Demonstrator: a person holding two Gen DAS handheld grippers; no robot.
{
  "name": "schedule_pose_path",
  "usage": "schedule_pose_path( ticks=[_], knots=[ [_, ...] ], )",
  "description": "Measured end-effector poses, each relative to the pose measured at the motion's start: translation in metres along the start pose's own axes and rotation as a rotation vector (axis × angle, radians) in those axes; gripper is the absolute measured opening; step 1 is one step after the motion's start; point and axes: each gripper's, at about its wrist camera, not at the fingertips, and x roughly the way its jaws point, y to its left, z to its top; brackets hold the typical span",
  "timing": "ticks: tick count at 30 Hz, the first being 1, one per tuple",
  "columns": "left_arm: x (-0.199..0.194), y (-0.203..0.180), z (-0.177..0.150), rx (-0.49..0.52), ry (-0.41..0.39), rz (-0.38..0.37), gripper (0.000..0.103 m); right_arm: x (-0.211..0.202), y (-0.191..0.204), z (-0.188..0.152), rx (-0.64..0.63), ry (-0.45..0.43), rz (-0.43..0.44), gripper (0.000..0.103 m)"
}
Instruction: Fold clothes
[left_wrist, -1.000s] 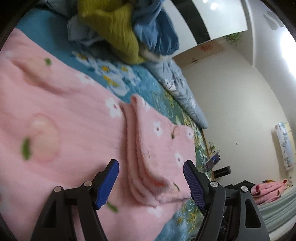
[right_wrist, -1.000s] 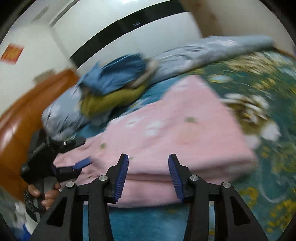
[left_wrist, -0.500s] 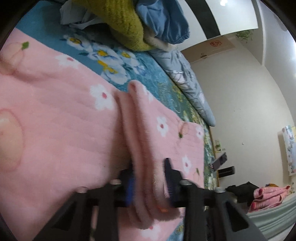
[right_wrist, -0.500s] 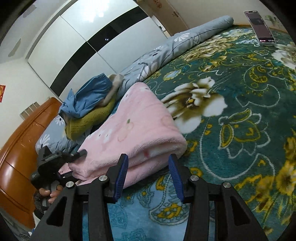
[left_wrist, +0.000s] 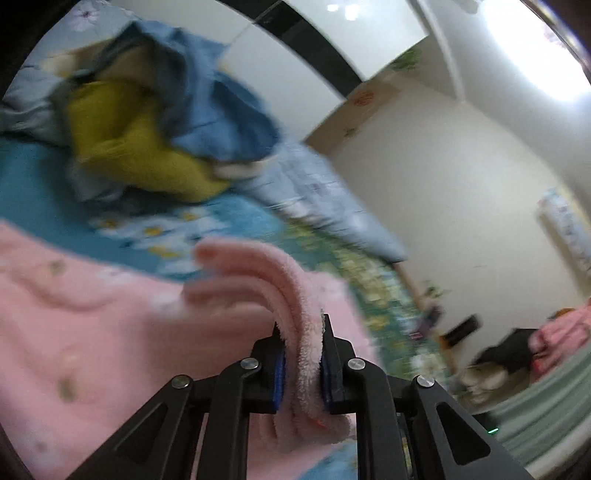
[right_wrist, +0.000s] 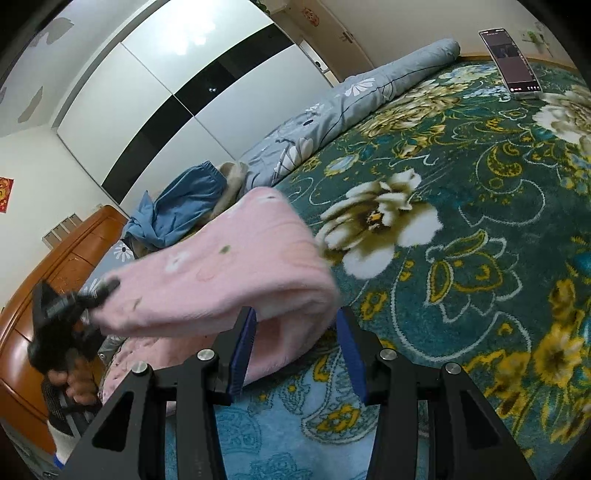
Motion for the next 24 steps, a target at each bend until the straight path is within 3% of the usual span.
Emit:
schedule_pose_path(
  ticks=[2,6,12,18,21,24],
  knots=[
    [0.006,0.038,-0.015,-0.094,0.044,0.071,0.016,0.003,-0.002,-0.001,0.012,0.010,-0.001,0.047],
    [0.004,0.079,-0.035,-0.213,0.054,0.060,0.016,0.007,-0.001,-0.002,0.010,0.032,-0.005,0.047],
    [-0.012,0.048,-0.024,-0.048,0.004,0.072,0.016,0.012,0.015,0.004,-0.017,0.040,0.020,0.047],
    [0.002,0.075,-0.044,-0.131,0.071,0.088,0.016,0.029,0.056,0.030,-0.147,0.049,0.046,0.047],
    [-0.002,0.075,-0.049,-0.132,0.068,0.077,0.016,0.042,0.076,0.038,-0.241,0.071,0.065,0.047],
    [-0.003,0.073,-0.049,-0.124,0.070,0.078,0.017,0.058,0.074,0.032,-0.289,0.111,0.015,0.047]
  ],
)
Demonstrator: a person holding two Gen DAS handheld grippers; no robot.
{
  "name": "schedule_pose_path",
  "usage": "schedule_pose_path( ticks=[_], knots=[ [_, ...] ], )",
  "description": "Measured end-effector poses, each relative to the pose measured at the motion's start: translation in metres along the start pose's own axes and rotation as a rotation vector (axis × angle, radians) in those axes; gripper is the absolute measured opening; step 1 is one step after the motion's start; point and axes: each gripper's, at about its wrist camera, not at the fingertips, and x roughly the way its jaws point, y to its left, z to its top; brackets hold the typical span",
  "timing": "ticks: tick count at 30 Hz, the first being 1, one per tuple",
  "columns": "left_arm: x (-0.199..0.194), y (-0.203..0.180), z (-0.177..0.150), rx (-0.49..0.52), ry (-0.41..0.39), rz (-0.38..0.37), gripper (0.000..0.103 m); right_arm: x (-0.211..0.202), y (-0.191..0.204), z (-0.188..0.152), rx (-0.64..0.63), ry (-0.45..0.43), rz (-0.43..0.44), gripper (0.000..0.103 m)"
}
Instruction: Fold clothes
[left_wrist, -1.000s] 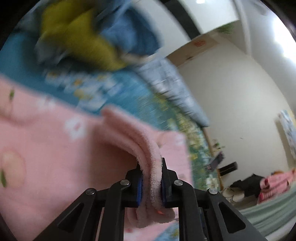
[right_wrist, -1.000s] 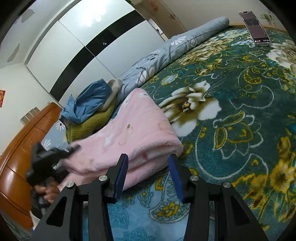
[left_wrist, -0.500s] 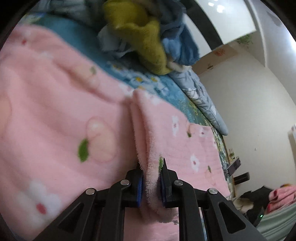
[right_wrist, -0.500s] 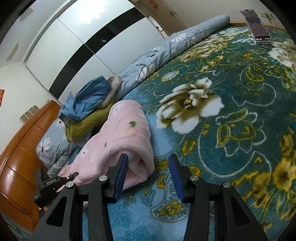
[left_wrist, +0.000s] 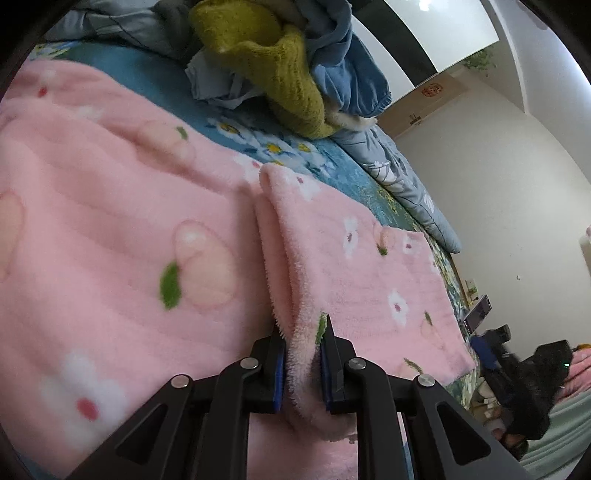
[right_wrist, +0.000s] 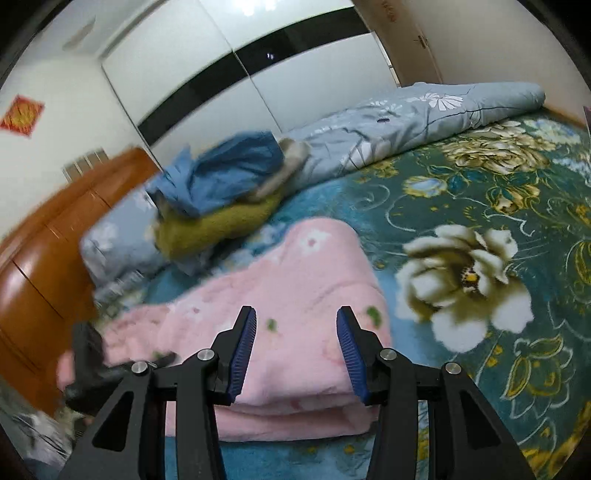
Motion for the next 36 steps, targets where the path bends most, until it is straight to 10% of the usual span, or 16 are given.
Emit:
schedule_pose_path(
  ticks=[14,23,29,36],
  knots=[
    [0.006,0.002,0.003,-0.025,0.006,-0.010,0.022,0.027,-0.021,-0.025,0.039,0.093,-0.064,0.047],
    [-0.077,0.022,0.007,-0.066,-0.200,-0.039,0.060,0.000,-0.018,-0.021,0.124,0.019,-0.055,0.047],
    [-0.175,0.100,-0.016,-0.260,-0.497,0.222,0.075,-0.008,-0.017,-0.034,0.139,0.016,-0.072,0.049],
    [-0.200,0.175,-0.041,-0.499,-0.560,0.315,0.076,-0.009,-0.014,-0.037,0.156,0.015,-0.078,0.049]
  ],
)
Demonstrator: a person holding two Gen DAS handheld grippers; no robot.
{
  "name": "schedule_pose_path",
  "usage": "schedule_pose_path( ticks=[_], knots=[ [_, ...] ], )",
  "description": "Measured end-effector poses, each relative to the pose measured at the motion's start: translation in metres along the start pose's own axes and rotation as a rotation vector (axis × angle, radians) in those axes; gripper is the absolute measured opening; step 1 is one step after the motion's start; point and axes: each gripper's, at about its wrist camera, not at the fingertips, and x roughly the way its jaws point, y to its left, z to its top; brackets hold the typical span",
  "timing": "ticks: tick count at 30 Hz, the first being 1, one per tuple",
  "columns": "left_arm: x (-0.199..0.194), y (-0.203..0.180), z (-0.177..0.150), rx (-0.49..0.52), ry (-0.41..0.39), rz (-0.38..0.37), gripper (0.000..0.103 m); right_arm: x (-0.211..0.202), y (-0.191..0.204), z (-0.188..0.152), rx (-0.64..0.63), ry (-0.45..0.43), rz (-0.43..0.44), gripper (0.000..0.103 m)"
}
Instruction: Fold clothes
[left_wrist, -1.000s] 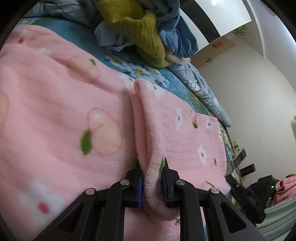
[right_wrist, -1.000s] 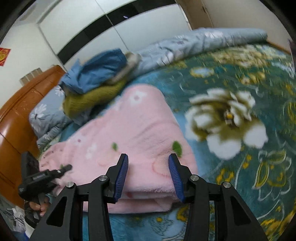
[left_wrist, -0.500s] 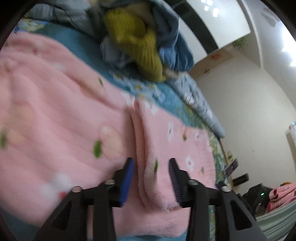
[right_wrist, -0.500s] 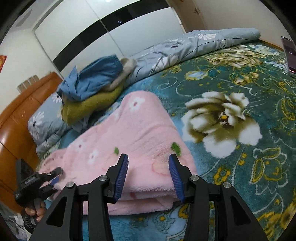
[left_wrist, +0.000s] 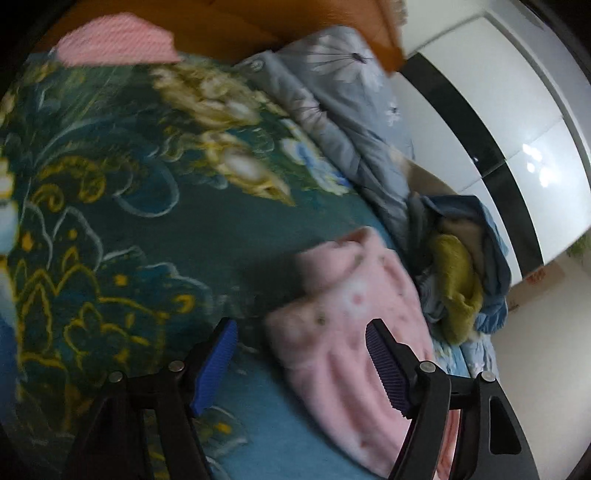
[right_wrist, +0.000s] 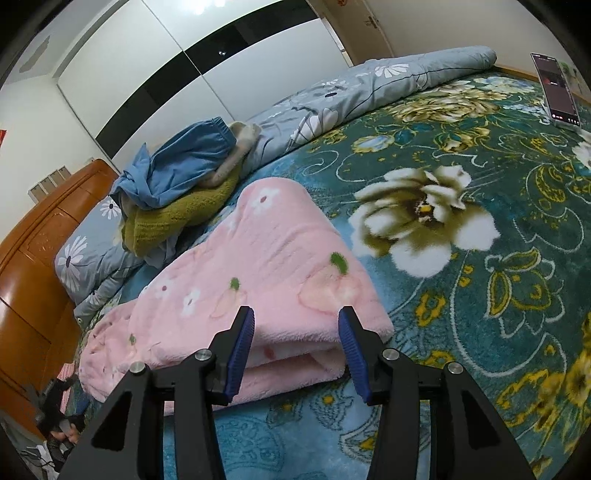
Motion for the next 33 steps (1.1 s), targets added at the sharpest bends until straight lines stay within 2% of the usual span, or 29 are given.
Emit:
schedule_pose_path(
  ticks=[5,9,15,17,18,19,21,22,26,29,33],
  knots=[
    [0.023,-0.007,0.004,0.020,0.025,-0.144,0.078,0.003,0.005,-0.002,-0.014,0.006,-0.009,0.049],
    [0.050,-0.025,0.013,0.092,0.060,-0.129,0.079,0.004,0.002,-0.002,-0.008,0.008,-0.009,0.049],
    [0.066,-0.031,0.026,0.133,0.048,-0.129,0.077,0.008,-0.001,-0.003,-0.006,0.019,-0.014,0.049],
    [0.064,-0.033,0.027,0.149,0.043,-0.142,0.068,0.009,-0.002,-0.003,-0.004,0.019,-0.013,0.049],
    [0.063,-0.035,0.027,0.159,0.041,-0.138,0.057,0.008,-0.002,-0.002,-0.004,0.019,-0.012,0.049],
    [0.062,-0.038,0.026,0.171,0.039,-0.125,0.053,0.008,-0.002,-0.002,-0.003,0.018,-0.011,0.049],
    [0.058,-0.048,0.026,0.197,0.034,-0.109,0.037,0.008,-0.003,-0.002,0.000,0.017,-0.007,0.049],
    [0.054,-0.054,0.026,0.209,0.033,-0.111,0.034,0.008,-0.004,-0.002,0.001,0.018,-0.005,0.049],
    [0.025,-0.106,0.019,0.332,0.025,-0.155,0.029,0.005,-0.007,-0.001,0.008,0.009,0.006,0.049],
    [-0.002,-0.167,0.003,0.461,0.025,-0.230,0.027,0.002,-0.013,0.000,0.028,0.000,0.017,0.049],
    [-0.028,-0.254,-0.039,0.623,0.038,-0.391,0.026,-0.003,-0.026,0.000,0.060,-0.012,0.027,0.049]
  ],
)
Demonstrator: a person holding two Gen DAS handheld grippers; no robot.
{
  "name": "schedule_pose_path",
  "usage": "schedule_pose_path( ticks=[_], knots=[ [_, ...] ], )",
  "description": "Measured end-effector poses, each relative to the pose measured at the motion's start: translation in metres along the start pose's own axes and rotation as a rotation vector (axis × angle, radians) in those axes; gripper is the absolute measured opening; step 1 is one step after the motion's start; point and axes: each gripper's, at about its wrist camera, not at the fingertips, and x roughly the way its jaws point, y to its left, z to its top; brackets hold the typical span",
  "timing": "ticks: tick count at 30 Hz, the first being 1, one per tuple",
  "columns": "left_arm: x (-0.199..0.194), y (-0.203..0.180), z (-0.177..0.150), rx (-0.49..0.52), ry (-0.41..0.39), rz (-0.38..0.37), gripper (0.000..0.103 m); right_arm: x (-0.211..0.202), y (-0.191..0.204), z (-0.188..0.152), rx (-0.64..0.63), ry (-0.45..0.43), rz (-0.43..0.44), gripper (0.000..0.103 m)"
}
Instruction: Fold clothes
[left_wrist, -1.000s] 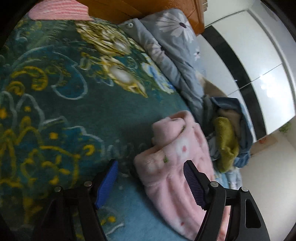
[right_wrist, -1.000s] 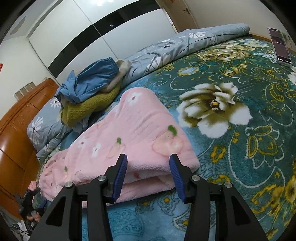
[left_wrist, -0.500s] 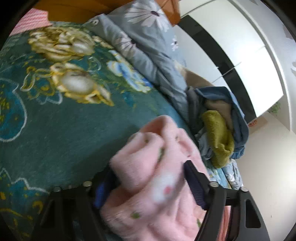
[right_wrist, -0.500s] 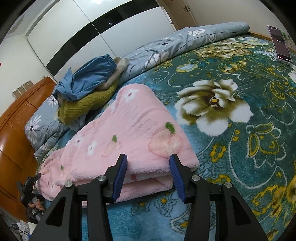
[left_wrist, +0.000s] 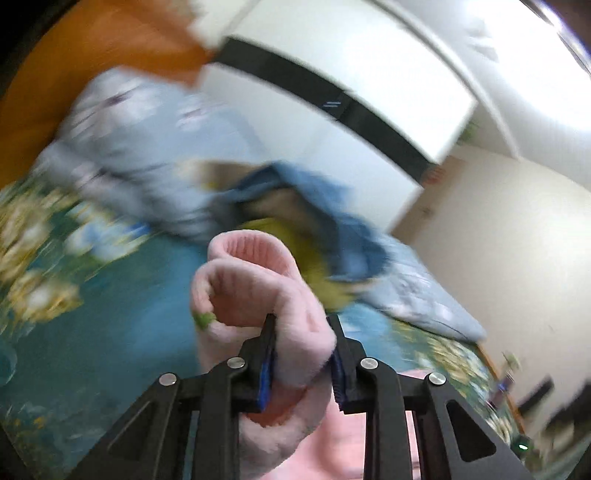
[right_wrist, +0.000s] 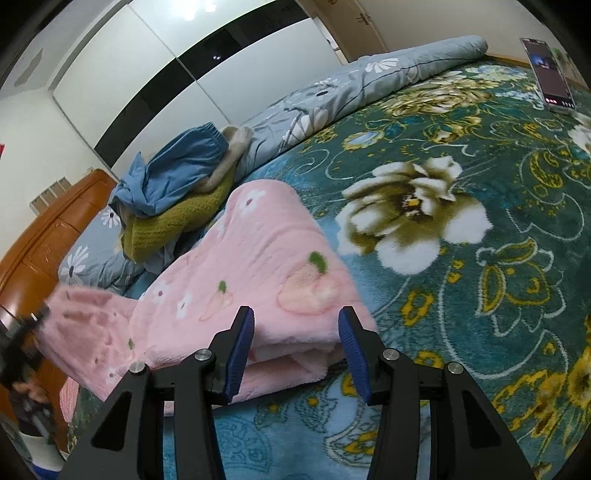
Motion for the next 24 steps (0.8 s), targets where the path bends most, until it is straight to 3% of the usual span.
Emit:
schedule_pose_path(
  ticks=[4,8,10,11,15,17,22,24],
  knots=[
    [0.038,-0.088,-0.007,0.137,0.027,-0.148,0.026,-0.008,-0.013,0.003,0.025,-0.015,0.001,0.049],
    [0.093,-0.149,-0.041,0.197,0.158,-0.253,0.025,-0.015,-0.026,0.005,0.048,-0.030,-0.006,0.049],
    [0.124,-0.173,-0.068,0.212,0.247,-0.292,0.014,-0.017,-0.034,0.005,0.065,-0.033,-0.010,0.049],
    [0.135,-0.181,-0.081,0.220,0.285,-0.297,0.013,-0.017,-0.037,0.004,0.073,-0.032,-0.012,0.049],
    [0.169,-0.202,-0.129,0.246,0.428,-0.290,0.013,-0.020,-0.046,0.003,0.085,-0.026,-0.021,0.049],
    [0.168,-0.203,-0.139,0.237,0.457,-0.298,0.013,-0.023,-0.048,0.002,0.083,-0.028,-0.022,0.049],
    [0.144,-0.183,-0.129,0.205,0.426,-0.290,0.015,-0.022,-0.044,0.005,0.076,-0.025,-0.018,0.049],
    [0.137,-0.164,-0.118,0.174,0.403,-0.267,0.024,-0.019,-0.036,0.008,0.059,-0.021,0.000,0.049]
  ],
)
